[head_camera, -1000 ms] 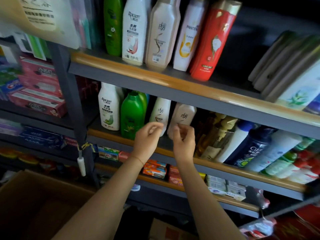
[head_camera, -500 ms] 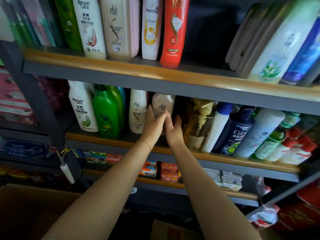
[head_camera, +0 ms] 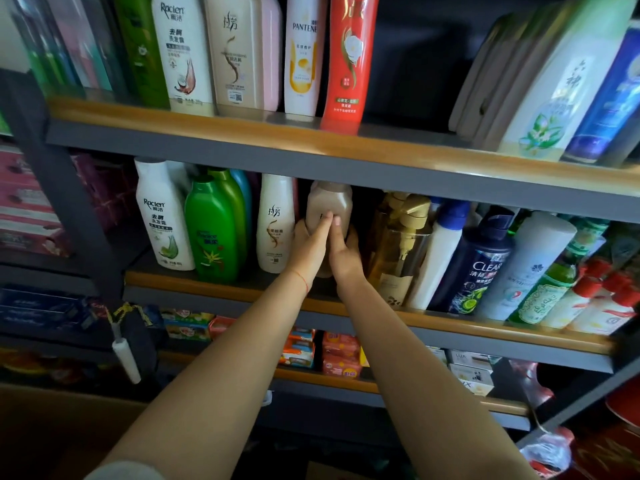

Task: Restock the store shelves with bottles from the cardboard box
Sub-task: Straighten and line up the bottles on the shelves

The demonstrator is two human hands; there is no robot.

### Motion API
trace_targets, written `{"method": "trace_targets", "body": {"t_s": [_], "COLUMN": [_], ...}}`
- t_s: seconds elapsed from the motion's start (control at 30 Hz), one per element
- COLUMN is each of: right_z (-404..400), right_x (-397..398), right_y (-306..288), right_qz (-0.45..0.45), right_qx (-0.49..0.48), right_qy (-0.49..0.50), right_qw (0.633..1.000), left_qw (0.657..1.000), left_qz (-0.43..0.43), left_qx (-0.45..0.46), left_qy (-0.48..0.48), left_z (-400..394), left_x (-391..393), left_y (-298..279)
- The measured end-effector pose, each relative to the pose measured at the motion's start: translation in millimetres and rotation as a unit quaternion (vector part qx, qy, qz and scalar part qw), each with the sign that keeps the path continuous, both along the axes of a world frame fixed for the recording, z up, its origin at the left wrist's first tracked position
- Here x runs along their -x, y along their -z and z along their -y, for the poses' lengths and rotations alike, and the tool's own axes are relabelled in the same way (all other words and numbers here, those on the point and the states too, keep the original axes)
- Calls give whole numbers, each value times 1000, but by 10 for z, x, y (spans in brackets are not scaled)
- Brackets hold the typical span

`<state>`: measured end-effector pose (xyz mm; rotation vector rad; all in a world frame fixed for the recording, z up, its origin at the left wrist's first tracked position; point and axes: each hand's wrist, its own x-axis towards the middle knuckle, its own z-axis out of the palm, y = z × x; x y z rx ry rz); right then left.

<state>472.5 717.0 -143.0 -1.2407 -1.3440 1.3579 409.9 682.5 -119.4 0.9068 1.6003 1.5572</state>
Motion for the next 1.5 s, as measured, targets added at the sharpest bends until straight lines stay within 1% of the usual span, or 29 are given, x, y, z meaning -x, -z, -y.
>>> {"method": "trace_targets", "body": {"t_s": [0.13, 0.33, 0.7, 0.87, 1.0, 1.23, 1.5], "right_z": [3, -19, -59, 18, 120, 337, 455], "right_x": [7, 14, 46, -10, -112, -208, -203], "right_y": [-4, -30, -18, 9, 16, 4, -59], "right_qz": [7, 20, -4, -4, 2, 9, 20], "right_qx": [-8, -21, 5, -5, -33, -51, -52], "right_qy": [17, 24, 19, 20, 16, -3, 7], "right_qw": [1000, 999, 1000, 1000, 999, 999, 998], "left_qw": [1000, 999, 999, 999, 999, 996, 996], "left_qz": [-7, -4, 5, 5, 8, -38, 20], "left_qx": [9, -5, -39, -34, -31, -32, -22], "left_qy": [18, 35, 10, 28, 42, 74, 89], "left_z": [9, -66, -175, -91, 6, 168, 200], "left_x": [8, 77, 68, 31, -1, 31, 54], "left_y": [-1, 19, 76, 80, 90, 118, 129]}}
